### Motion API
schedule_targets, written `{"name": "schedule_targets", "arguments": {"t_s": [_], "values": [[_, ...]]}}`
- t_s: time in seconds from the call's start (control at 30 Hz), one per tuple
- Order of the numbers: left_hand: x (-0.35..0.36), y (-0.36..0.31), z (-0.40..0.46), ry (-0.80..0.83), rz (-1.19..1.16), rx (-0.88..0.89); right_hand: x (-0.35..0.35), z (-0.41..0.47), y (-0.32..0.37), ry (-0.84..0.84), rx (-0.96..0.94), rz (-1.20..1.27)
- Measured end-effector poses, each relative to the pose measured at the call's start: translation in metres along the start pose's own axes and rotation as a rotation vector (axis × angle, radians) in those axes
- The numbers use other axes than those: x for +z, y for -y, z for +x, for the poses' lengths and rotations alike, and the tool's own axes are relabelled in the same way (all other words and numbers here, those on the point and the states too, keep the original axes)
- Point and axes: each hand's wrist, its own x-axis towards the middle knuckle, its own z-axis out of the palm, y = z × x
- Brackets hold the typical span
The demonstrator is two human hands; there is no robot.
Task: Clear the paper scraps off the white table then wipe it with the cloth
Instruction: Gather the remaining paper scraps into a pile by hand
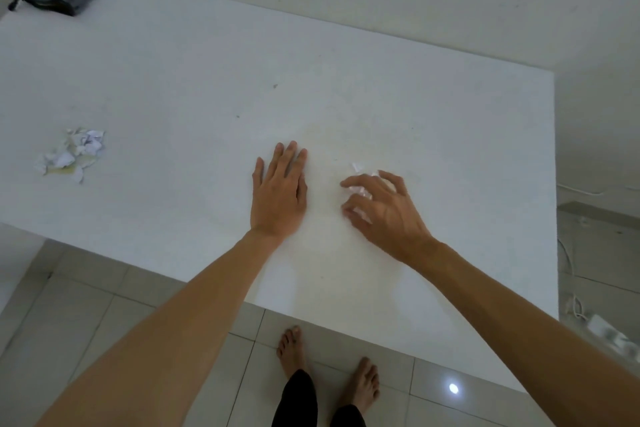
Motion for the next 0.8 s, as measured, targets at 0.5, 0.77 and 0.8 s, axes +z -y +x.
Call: {"name": "schedule_targets", "arguments": {"t_s": [0.5, 0.77, 0.8], "values": [[0.012, -0.041, 0.0, 0.015, -0.002, -0.101, -0.033, 0.008, -0.028, 0.076, 0.268, 0.227], [0.01, -0.042, 0.001, 0.043, 0.009, -0.107, -0.027, -0.003, -0.015, 0.15, 0.556, 0.231], [0.01, -0.042, 0.001, 0.044, 0.008, -0.106, -0.028, -0.002, -0.008, 0.147, 0.512, 0.287]]}}
